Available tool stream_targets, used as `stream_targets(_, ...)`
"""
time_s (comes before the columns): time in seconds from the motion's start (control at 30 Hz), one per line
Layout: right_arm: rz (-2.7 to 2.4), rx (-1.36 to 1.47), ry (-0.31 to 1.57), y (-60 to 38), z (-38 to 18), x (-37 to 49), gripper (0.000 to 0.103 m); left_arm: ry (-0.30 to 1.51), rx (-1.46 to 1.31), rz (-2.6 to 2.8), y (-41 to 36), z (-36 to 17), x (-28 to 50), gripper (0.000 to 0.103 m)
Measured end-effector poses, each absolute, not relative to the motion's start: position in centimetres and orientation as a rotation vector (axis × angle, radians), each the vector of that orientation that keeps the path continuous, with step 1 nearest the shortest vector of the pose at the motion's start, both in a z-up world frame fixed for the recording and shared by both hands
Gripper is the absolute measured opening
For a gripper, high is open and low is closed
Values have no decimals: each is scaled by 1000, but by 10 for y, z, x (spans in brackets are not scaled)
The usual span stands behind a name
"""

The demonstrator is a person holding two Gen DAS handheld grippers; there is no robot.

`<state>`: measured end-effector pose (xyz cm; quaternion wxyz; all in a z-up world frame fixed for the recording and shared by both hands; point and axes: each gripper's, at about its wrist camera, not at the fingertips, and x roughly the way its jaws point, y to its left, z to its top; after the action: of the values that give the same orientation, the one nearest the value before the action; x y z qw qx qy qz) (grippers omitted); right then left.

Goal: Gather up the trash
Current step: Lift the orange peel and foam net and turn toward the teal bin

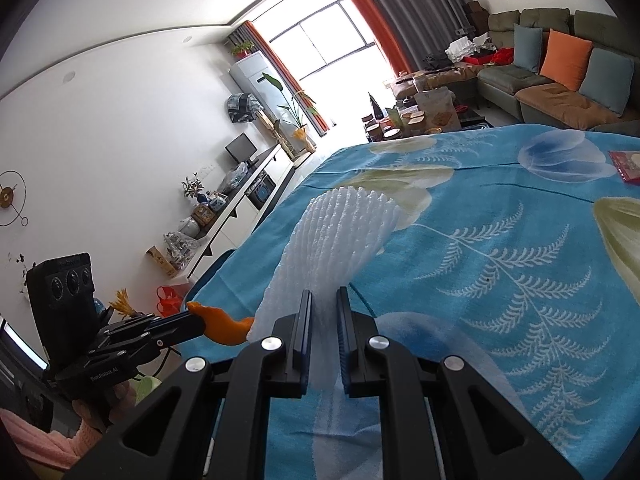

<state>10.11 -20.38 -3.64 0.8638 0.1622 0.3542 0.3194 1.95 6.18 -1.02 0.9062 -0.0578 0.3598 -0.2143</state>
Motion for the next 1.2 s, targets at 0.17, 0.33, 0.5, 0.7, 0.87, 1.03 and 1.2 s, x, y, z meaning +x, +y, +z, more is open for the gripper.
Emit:
stream_targets(0.17, 681, 334, 739, -199, -34, 101, 11, 731, -116, -422, 68, -5, 16, 14)
stream_targets(0.33, 698, 325, 737, -192, -32, 102, 11, 726, -121, -400, 76, -2, 15, 14)
stream_targets(0.5, 715, 322, 738, -190, -31, 105, 11, 719, -128, -382, 84, 0, 12, 14)
stream_targets(0.7, 730, 314, 739, -181, -29, 109, 11, 709, -138, -361, 94, 3, 9, 14)
stream_targets(0.87, 744, 304, 739, -174, -27, 111, 11, 699, -145, -342, 103, 6, 7, 14)
stream_targets(1.03, 759, 293, 742, -165, -25, 112, 11, 690, -153, -327, 110, 8, 5, 14)
stream_targets(1.2, 774, 285, 743, -154, -23, 114, 11, 683, -160, -317, 118, 9, 2, 14)
